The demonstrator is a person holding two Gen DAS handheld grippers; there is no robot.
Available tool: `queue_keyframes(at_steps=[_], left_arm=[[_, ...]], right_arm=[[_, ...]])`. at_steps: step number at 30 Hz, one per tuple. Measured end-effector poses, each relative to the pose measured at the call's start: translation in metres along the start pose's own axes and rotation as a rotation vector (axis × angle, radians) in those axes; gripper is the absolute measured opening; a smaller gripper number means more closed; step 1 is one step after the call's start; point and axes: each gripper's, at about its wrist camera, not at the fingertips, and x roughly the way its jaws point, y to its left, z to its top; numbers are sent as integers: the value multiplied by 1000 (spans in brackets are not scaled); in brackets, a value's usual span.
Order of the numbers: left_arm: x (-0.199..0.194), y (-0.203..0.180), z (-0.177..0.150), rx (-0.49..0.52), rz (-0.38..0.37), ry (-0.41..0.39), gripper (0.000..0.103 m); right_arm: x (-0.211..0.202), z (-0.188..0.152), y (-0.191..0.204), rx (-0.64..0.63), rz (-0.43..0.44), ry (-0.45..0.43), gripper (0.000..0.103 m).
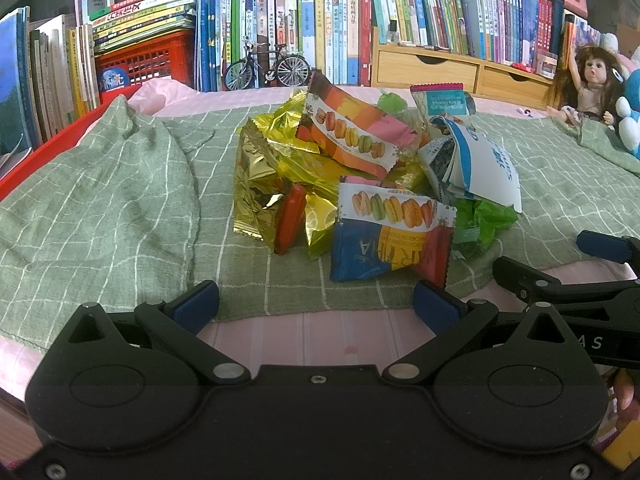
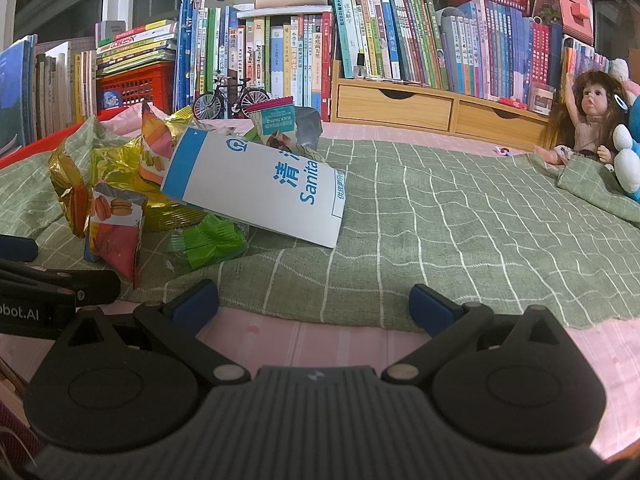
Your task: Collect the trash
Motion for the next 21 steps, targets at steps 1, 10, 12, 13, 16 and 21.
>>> queue_keyframes(at_steps=[1,10,12,13,16,21], left_arm=[[0,0,0,2,0,-2,103],[3,2,0,5,-3,5,103],[2,1,1,6,-3,6,103],[2,1,1,5,-3,9,103],[3,1,6,9,-5,23,103],[-4,6,15,15,-15,-3,103]], right_arm=[[0,0,0,0,-1,3,103],[1,5,0,6,-4,26,103],[2,6,1,10,-8,26,103],[2,6,1,12,-9,26,103],[3,8,0,12,-6,32,103],[-3,17,-9,45,27,24,103]])
